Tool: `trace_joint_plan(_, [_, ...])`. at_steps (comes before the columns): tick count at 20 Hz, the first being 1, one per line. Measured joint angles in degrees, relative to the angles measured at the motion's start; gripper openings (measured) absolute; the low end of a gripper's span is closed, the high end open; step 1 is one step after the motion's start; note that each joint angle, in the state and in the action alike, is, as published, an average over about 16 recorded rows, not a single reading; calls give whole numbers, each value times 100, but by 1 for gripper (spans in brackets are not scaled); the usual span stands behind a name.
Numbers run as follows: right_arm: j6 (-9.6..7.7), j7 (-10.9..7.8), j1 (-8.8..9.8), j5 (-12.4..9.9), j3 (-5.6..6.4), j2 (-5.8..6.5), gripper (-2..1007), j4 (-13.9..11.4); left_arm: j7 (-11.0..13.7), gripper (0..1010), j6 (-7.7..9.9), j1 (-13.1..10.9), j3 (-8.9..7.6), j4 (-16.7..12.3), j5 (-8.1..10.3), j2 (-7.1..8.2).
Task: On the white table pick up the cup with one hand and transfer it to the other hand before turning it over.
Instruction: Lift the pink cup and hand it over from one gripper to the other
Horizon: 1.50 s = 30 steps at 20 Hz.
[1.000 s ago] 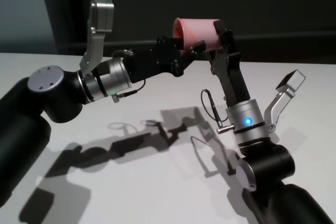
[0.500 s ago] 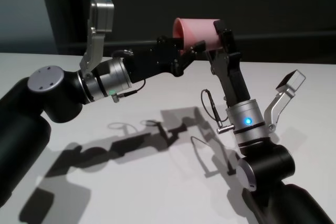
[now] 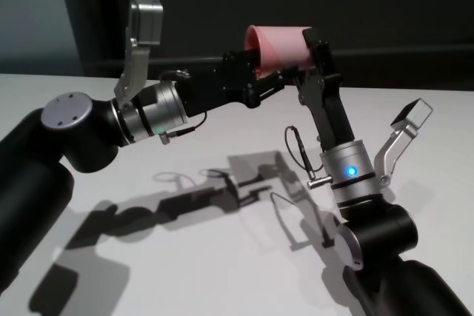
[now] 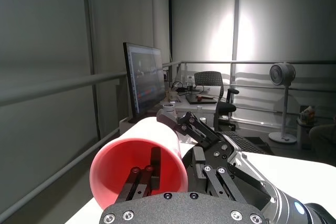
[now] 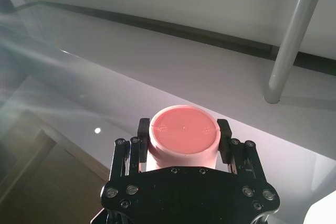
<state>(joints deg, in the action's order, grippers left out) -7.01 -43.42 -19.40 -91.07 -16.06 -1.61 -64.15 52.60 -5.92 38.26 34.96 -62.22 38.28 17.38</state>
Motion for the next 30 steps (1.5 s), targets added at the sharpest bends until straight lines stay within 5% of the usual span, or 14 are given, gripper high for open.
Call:
trace_joint_plan(16, [2, 2, 0, -1, 2, 0, 743, 0, -2, 902, -18, -44, 0, -83, 18, 64])
trace_joint_plan(30, [4, 8, 0, -2, 3, 0, 743, 0, -324, 1001, 111, -399, -52, -675, 83, 519])
